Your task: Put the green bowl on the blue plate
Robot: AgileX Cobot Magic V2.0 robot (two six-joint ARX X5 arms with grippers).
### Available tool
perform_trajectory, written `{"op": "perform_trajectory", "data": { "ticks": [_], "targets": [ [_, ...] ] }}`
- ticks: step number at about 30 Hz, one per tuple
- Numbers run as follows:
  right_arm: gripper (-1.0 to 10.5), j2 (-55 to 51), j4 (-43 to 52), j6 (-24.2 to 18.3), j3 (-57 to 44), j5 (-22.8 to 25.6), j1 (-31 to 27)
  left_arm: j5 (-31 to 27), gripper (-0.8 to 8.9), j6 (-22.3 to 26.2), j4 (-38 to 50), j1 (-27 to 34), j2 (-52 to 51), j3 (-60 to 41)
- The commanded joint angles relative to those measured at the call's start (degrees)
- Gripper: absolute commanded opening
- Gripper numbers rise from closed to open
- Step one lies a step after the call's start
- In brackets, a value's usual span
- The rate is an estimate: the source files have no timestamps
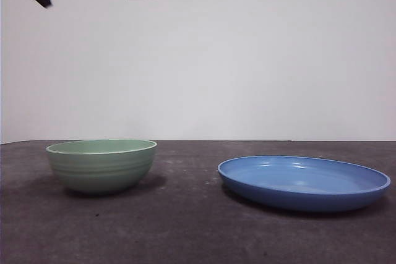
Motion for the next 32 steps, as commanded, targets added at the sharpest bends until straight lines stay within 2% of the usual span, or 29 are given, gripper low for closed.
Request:
{"op": "perform_trajectory", "data": {
  "ticks": [1,11,18,24,26,28,32],
  "targets": [
    [4.2,0.3,0.9,-0.2,1.1,-0.2,0.2,-1.5,4.87,0.3,1.3,-0.8,5.6,4.0],
    [4.2,0.3,1.0,-0.2,1.1,-0.1,0.2,-9.4,4.86,2.0,3.0,-1.6,22.7,10.3],
    [4.2,0.3,1.0,-0.2,1.1,-0.1,0.2,-12.3,4.86,2.0,8.2,-1.6,30.5,10.3],
    [4.2,0.3,1.0,-0.2,1.1,0.0,0.2,-12.4,4.81,2.0,10.8,-1.5,37.1,10.3],
    [4.2,0.3,1.0,-0.2,1.1,0.0,0.2,-12.4,4.33,2.0,11.4,-1.5,38.7,10.3],
    [4.2,0.3,1.0,-0.3,1.1,0.0,0.2,-12.4,4.24,1.9,11.6,-1.5,39.8,10.3],
    [4.2,0.3,1.7,-0.3,1.1,0.0,0.2,-12.4,2.22,1.7,11.6,-1.5,40.0,10.3]
  ]
}}
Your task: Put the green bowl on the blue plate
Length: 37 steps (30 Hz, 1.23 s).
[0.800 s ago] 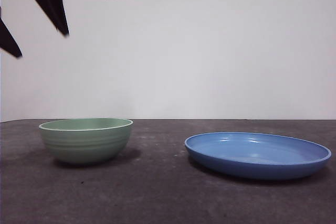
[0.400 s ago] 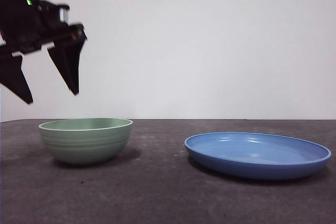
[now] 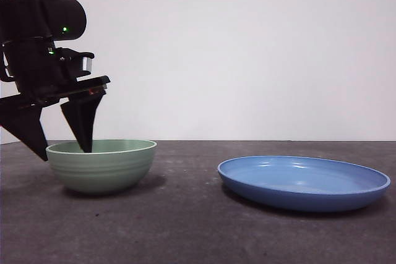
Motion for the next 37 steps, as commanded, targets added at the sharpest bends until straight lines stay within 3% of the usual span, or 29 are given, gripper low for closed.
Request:
{"op": "perform_trajectory", "data": {
  "ticks": [1,5,9,19,24,30,37],
  "targets": [
    [4.2,0.3,1.0,-0.3,1.1,-0.1,0.2,-0.2,1.77,0.2,0.2,-0.3,1.0,1.4],
    [4.2,0.3,1.1,-0.3,1.1,-0.1,0.2,-0.2,1.32,0.2,0.2,-0.2,1.0,1.4],
    [4.2,0.3,1.1,-0.3,1.1,-0.1,0.2,-0.2,0.18,0.2,0.2,-0.1,1.0,1.4],
    [4.2,0.3,1.1,-0.2,1.1,0.0,0.2,2.0,0.17,-2.8,1.1,-1.4,-0.6,4.0],
    [4.2,0.3,1.3,-0.2,1.1,0.0,0.2,3.6,0.17,-3.3,-2.1,-7.6,-2.3,12.0],
    [4.2,0.3,1.3,-0.2,1.1,0.4,0.2,3.6,0.17,-5.3,1.7,-17.1,-1.4,15.3],
    [4.2,0.3,1.3,0.6,1.1,0.4,0.2,3.6,0.17,-7.4,4.0,-22.7,10.0,22.0]
  ]
}}
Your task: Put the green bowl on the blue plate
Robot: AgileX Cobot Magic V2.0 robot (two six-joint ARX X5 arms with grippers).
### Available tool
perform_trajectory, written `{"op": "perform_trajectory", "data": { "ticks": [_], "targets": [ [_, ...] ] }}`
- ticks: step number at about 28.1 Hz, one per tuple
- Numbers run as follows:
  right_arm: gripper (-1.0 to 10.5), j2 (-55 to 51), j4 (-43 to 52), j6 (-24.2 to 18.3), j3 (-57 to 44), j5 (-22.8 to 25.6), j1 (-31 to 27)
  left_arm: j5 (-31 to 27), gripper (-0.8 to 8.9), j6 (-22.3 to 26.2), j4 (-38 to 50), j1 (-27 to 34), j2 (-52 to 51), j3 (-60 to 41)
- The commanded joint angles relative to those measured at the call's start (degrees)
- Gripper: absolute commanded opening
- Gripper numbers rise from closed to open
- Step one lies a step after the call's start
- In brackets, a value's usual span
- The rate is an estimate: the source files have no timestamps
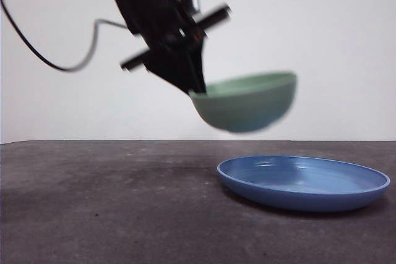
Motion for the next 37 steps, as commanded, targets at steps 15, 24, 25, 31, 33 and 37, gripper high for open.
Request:
{"op": "perform_trajectory", "data": {
  "ticks": [15,24,25,31,33,37],
  "targets": [
    [4.2,0.2,0.6,0.6,1.1,0.0,0.2,0.0,0.36,-0.9,-2.7,-5.5,18.7,13.7],
    [4.2,0.2,0.6,0.6,1.1,0.0,0.2,0.0,2.84,-0.9,-3.1,-5.7,16.8,13.7],
    [4.2,0.2,0.6,0.6,1.1,0.1,0.2,0.0,2.84,-0.9,-3.1,-5.6,15.7,13.7],
    [4.2,0.2,1.8,0.6,1.1,0.1,0.2,0.0,2.84,-0.7,-3.9,-3.1,3.3,13.7],
    [4.2,0.2,1.8,0.6,1.1,0.1,0.2,0.0,2.84,-0.7,-4.1,-1.9,-1.7,13.7],
    [4.2,0.2,1.8,0.7,1.1,1.4,0.2,-0.1,2.84,1.8,-9.8,1.4,-10.3,13.4]
  ]
}}
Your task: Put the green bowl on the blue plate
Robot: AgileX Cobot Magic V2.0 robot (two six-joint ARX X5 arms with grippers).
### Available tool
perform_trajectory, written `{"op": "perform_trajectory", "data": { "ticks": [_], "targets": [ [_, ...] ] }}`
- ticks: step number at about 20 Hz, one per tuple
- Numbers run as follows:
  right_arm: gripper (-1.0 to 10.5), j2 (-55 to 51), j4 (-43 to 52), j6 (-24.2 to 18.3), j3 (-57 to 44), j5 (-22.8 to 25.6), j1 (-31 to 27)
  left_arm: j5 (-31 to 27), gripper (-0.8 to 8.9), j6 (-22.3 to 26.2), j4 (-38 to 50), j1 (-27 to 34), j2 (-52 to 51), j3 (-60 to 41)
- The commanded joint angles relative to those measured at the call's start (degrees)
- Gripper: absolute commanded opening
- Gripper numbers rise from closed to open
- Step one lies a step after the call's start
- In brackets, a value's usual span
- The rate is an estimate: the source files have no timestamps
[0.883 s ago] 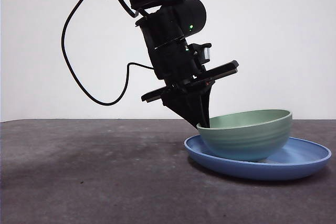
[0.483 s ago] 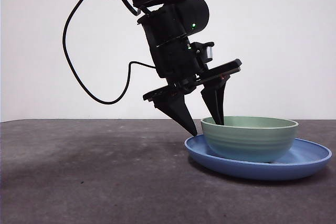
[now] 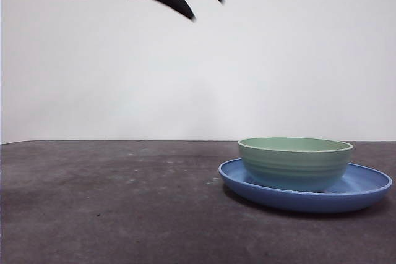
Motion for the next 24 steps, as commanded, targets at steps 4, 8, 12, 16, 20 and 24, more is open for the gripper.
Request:
{"op": "perform_trajectory", "data": {
  "ticks": [4,8,12,16,20,24],
  "targets": [
    [4.2,0.3,0.5,0.6,1.1,1.4,0.2,0.1,2.84,4.3,-3.5,3.9,-10.5,-6.8],
    [4.2,0.3,0.6,0.6,1.1,1.4,0.2,4.0,2.83,6.1,-2.0,5.0,-21.0,-20.5],
    [4.2,0.3,0.6,0.8,1.1,1.4,0.2,13.3,2.81,9.3,-1.6,5.0,-29.0,-33.1],
    [4.2,0.3,0.6,1.9,1.1,1.4,0.2,27.0,2.8,11.9,-1.7,4.8,-33.0,-41.2],
    [4.2,0.3,0.6,2.4,1.1,1.4,0.2,28.6,2.8,12.0,-1.7,4.2,-33.2,-42.1],
    [4.2,0.3,0.6,3.1,1.1,1.4,0.2,28.6,2.8,12.0,-1.6,4.2,-33.2,-42.1]
  ]
}}
